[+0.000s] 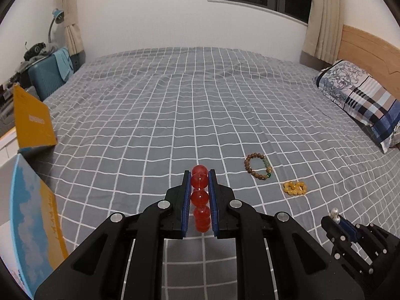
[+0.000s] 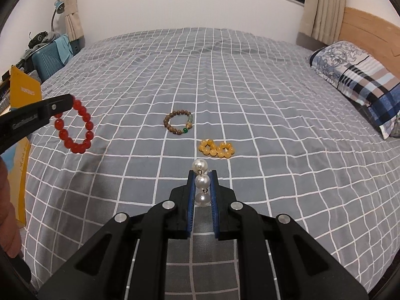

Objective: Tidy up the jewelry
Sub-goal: 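Grasp the red bead bracelet with left tool while right tool grasps the pearl earring, then carry both items into the white box and open both tools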

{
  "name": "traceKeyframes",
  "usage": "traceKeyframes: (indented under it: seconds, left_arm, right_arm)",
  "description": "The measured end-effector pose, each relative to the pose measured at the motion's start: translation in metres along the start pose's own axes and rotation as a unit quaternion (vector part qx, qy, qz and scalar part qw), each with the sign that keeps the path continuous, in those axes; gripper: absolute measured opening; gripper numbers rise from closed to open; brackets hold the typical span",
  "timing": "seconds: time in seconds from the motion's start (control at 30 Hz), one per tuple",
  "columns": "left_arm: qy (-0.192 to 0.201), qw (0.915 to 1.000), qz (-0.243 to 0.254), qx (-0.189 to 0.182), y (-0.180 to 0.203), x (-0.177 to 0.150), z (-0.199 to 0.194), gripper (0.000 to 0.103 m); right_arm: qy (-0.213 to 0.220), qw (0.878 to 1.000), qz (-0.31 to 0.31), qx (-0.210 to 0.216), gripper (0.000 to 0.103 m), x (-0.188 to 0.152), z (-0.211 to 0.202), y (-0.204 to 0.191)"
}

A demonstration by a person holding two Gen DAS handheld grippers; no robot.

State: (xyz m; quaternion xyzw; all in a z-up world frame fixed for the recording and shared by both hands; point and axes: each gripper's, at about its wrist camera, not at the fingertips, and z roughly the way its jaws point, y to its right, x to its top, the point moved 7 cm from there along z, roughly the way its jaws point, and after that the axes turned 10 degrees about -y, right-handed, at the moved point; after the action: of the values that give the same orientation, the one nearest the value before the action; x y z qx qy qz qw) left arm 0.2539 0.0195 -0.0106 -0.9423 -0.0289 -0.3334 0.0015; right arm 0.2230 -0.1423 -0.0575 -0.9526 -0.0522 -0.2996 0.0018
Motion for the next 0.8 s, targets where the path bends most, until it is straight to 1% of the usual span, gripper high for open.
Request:
traceKeyframes:
  seconds: [0.13, 0.37, 0.67, 0.8]
  left_arm:
    - [0.007, 1.0, 0.002, 0.0, -0.004, -0.004, -0.012, 0.013]
    - [0.017, 0.9998, 0.003, 0.008, -0.015, -0.006, -0.034, 0.013]
    - [0.03, 0.9993, -0.008, 0.02, -0.046, -0.012, -0.073, 0.013]
    - [0.032, 0.9987, -0.018, 0.035, -0.067, -0.019, -0.096, 0.013]
  right_arm:
    - [0.013, 1.0, -0.003, -0.01, 0.011, 0.001, -0.007, -0.004]
    - [0.024, 1.0, -0.013, -0.013, 0.011, 0.004, -0.018, -0.021]
    - [0.038, 0.999, -0.024, -0.007, 0.011, 0.005, -0.047, -0.05]
    - [0.043, 0.999, -0.028, 0.003, 0.011, 0.007, -0.063, -0.065]
